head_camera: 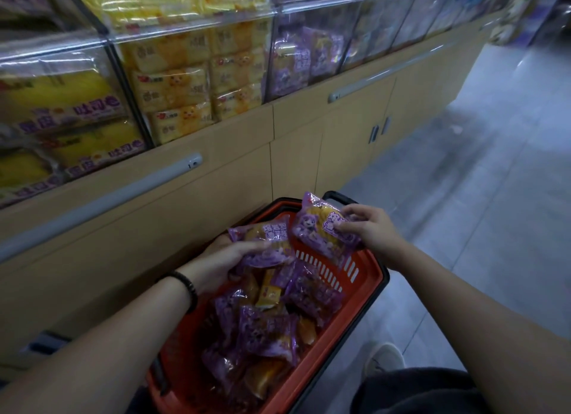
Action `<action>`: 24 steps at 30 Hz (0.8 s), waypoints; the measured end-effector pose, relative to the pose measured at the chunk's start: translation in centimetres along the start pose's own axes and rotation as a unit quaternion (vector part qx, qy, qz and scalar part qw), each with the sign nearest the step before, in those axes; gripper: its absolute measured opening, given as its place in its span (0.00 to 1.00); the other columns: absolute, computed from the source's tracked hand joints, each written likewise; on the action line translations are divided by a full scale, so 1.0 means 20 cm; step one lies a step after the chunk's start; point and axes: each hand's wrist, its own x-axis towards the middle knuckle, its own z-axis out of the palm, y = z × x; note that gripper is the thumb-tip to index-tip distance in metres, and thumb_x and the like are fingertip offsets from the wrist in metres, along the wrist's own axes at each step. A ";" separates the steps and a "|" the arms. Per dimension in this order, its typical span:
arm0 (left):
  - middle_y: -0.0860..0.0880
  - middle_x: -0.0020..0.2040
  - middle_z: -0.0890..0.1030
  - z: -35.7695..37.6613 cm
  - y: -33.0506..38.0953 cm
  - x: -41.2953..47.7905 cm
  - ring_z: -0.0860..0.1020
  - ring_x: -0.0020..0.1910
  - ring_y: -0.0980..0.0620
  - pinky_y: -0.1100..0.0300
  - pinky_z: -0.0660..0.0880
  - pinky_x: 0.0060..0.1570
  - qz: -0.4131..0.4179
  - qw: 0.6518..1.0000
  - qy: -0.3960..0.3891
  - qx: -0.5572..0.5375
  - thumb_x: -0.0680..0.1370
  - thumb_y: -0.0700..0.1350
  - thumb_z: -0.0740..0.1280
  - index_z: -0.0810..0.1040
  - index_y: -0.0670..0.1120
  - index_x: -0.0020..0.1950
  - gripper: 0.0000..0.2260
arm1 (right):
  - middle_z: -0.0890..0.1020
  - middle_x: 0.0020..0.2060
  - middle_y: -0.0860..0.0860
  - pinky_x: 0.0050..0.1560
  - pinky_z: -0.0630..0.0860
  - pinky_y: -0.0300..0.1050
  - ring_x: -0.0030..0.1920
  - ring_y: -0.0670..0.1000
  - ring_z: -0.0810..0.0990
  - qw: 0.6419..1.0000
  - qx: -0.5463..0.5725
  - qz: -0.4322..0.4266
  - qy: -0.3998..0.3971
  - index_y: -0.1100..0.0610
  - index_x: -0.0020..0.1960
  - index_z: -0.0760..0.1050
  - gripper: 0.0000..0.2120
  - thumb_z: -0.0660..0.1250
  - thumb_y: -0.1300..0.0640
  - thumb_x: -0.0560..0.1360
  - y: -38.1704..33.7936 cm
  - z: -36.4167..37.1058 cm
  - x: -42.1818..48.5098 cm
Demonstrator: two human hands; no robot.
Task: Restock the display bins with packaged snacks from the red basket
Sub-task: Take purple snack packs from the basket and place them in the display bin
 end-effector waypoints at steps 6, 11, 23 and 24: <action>0.48 0.54 0.89 0.02 0.10 -0.06 0.87 0.52 0.51 0.58 0.80 0.59 0.021 0.999 0.004 0.042 0.61 0.65 0.83 0.88 0.48 0.54 0.29 | 0.87 0.45 0.57 0.41 0.86 0.52 0.44 0.58 0.88 0.999 -0.021 -0.024 -0.008 0.57 0.53 0.84 0.07 0.77 0.60 0.76 -0.05 -0.02 -0.06; 0.46 0.49 0.89 0.05 0.23 -0.21 0.87 0.52 0.44 0.44 0.81 0.63 0.101 0.990 0.091 0.024 0.57 0.60 0.84 0.90 0.47 0.52 0.28 | 0.85 0.49 0.48 0.52 0.83 0.55 0.50 0.51 0.85 0.974 -0.194 -0.117 -0.012 0.53 0.68 0.79 0.26 0.80 0.51 0.71 -0.22 -0.04 -0.12; 0.44 0.37 0.84 0.06 0.98 -0.72 0.81 0.36 0.48 0.63 0.74 0.30 0.306 0.920 0.174 0.172 0.71 0.40 0.81 0.77 0.41 0.46 0.14 | 0.86 0.48 0.47 0.52 0.81 0.55 0.49 0.49 0.84 0.881 -0.394 -0.258 0.042 0.50 0.61 0.80 0.18 0.77 0.45 0.74 -1.02 -0.20 -0.25; 0.46 0.37 0.86 0.04 1.08 -0.77 0.82 0.35 0.51 0.62 0.74 0.32 0.318 0.908 0.178 0.208 0.71 0.42 0.82 0.78 0.43 0.46 0.14 | 0.85 0.48 0.47 0.52 0.81 0.55 0.49 0.49 0.83 0.875 -0.404 -0.264 0.041 0.49 0.61 0.79 0.17 0.76 0.46 0.75 -1.09 -0.23 -0.24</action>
